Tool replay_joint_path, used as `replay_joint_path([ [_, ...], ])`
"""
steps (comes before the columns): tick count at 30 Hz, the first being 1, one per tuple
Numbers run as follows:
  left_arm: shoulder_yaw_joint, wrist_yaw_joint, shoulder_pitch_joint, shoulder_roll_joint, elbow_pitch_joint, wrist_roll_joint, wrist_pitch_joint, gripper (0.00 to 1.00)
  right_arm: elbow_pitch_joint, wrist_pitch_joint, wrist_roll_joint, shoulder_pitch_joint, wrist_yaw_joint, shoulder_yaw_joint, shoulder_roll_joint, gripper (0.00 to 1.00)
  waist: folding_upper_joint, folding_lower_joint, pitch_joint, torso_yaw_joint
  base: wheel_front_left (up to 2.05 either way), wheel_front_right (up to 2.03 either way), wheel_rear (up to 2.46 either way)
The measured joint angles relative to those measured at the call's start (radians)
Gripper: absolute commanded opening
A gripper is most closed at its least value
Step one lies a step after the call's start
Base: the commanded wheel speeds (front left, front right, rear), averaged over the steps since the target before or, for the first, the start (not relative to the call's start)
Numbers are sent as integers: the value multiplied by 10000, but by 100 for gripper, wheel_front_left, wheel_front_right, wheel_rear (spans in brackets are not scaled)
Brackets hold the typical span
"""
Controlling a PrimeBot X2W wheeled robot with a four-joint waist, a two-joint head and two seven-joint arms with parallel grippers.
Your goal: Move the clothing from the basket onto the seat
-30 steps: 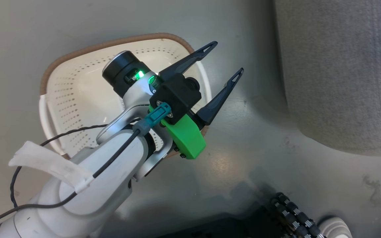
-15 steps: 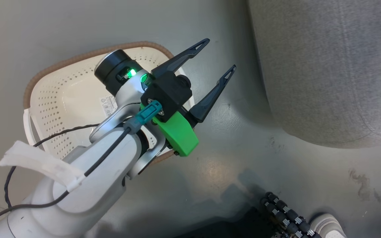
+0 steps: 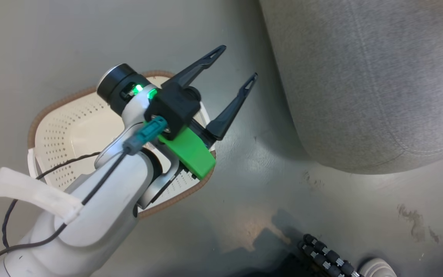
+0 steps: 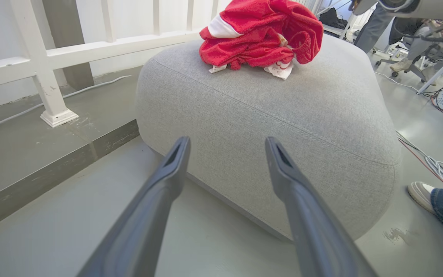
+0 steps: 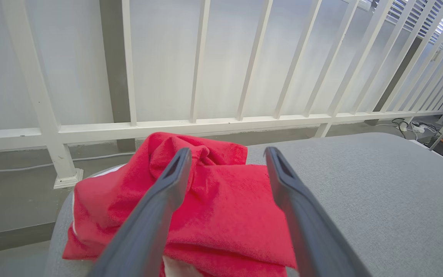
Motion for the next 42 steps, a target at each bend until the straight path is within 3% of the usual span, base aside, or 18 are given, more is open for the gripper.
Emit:
replay_joint_path([
  [8,408,92,428,0,359,-439,-640,100,-564,-27,-485,619,303,403,194,100,0,0,-774,-106,0,0,0],
  [18,1172,487,1184,-2,988,-972,-1576,100,-1254,-27,-740,1671,612,1099,1026,100,0,0,-1918,127,0,0,0],
  [31,2389,1126,2753,98,1906,-1622,-2251,100,-2079,-27,-892,3400,585,1080,1557,100,0,-1,-3310,1148,0,0,0],
  [42,3563,1409,4168,140,2249,-1737,-2368,100,-2782,-27,-606,5524,232,744,2178,100,0,-1,-4461,2275,0,0,0],
])
